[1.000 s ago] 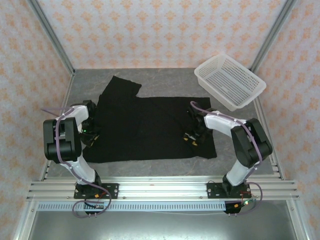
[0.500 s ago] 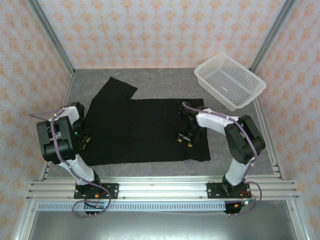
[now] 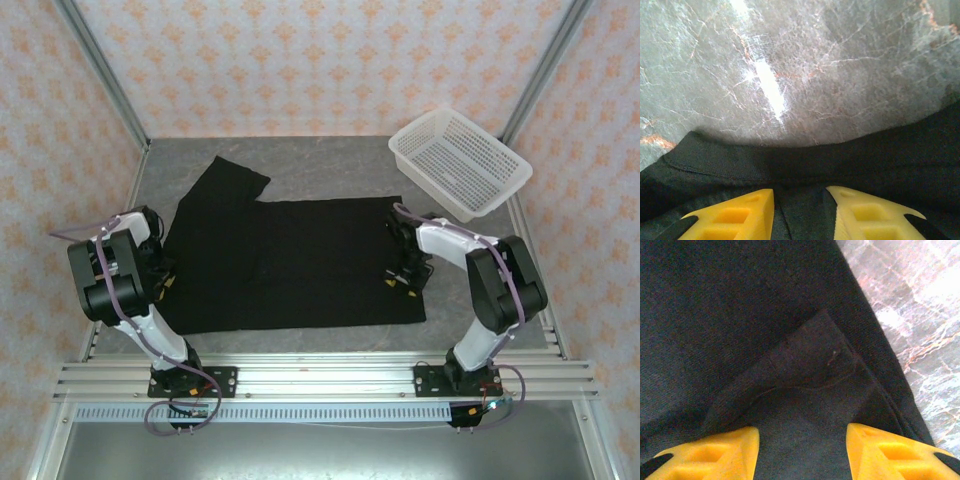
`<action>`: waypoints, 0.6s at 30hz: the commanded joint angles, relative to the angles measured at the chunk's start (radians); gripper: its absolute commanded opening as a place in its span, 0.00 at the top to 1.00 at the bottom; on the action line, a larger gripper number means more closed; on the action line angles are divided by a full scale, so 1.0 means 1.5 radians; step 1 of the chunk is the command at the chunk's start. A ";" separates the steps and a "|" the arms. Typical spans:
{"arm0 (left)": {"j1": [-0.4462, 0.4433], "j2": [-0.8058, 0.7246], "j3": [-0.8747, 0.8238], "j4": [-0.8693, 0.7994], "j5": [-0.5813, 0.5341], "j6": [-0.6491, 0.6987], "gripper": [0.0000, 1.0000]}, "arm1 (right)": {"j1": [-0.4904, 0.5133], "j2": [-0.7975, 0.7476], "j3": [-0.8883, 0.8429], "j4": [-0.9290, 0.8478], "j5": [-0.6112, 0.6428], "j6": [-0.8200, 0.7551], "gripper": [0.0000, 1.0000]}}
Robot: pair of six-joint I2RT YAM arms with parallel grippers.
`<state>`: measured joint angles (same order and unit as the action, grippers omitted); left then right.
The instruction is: Fold and stack the t-shirts
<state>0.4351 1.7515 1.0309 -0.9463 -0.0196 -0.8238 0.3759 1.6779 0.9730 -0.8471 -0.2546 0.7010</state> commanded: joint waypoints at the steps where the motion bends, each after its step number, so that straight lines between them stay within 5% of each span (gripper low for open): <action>1: 0.012 0.015 0.002 0.002 -0.030 0.008 0.66 | -0.012 -0.015 -0.008 -0.017 0.053 -0.008 0.50; 5: -0.010 -0.039 0.036 -0.017 -0.019 0.003 0.62 | -0.002 -0.078 0.032 -0.019 0.072 -0.026 0.48; 9: -0.101 -0.066 0.149 -0.025 -0.014 0.010 0.51 | 0.012 -0.098 0.103 0.019 0.088 -0.092 0.44; 18: -0.235 0.179 0.510 0.006 0.001 0.083 0.43 | 0.011 0.075 0.302 0.114 0.140 -0.191 0.42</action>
<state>0.0956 1.9083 1.7061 -0.9291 0.0097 -0.7559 0.3965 1.7138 1.3582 -0.7166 -0.1379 0.4870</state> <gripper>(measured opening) 0.571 0.579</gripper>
